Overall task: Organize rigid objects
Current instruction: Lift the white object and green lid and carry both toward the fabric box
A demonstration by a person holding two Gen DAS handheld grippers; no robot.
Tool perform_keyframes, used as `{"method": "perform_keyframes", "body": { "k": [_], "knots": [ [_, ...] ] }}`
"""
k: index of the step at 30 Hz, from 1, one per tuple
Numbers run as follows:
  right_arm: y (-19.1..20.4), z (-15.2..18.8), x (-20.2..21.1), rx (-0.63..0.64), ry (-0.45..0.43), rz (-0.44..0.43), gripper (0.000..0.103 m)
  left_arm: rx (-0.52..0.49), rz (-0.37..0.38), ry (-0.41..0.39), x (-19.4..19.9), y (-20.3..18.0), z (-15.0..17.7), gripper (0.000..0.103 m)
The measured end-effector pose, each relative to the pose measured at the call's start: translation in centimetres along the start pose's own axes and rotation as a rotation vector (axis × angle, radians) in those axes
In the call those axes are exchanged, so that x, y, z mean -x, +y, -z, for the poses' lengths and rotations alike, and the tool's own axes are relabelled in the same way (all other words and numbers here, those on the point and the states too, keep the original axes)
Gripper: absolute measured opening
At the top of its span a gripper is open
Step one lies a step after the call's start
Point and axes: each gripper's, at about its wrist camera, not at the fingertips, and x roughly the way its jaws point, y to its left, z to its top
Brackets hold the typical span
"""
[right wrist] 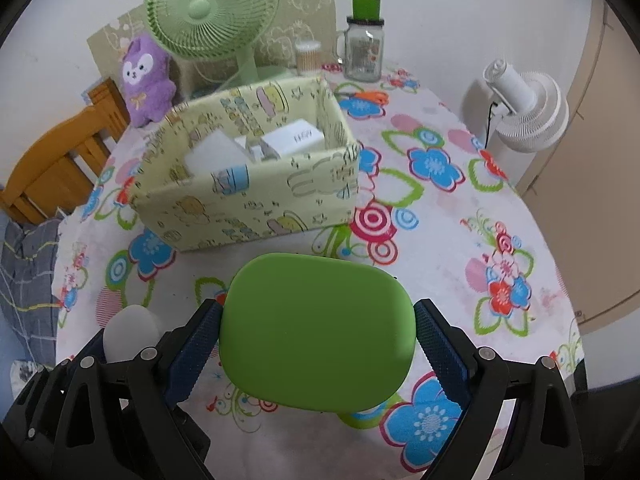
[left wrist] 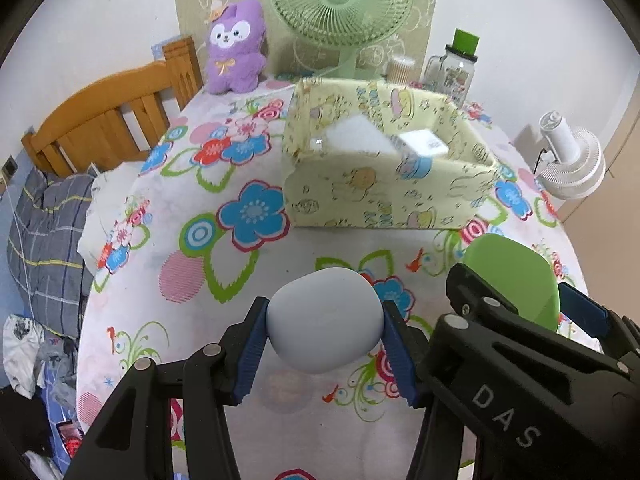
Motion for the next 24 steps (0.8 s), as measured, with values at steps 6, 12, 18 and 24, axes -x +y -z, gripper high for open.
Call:
{"method": "perform_keyframes", "body": {
  "k": [6,12,18,24],
  "knots": [
    [-0.5,-0.8,1.8,0.001,-0.029,-0.013,0.096,-0.015,-0.006,-0.03,1.7,-0.7,-0.8,0.057],
    [-0.9,-1.9,3.1,0.03,-0.05,-0.007,0.096,-0.044,0.009,-0.054,2.8,-1.6,-1.7,0.057],
    [-1.3,-3.1,4.1,0.048,-0.065,-0.011,0.096,-0.057,0.033,-0.068,3.5,-2.4,-2.7,0.057],
    [-1.3,-4.1,4.3,0.054,-0.065,-0.025,0.096,-0.071,0.047,-0.067,3.8,-2.8,-3.8,0.057]
  ]
}}
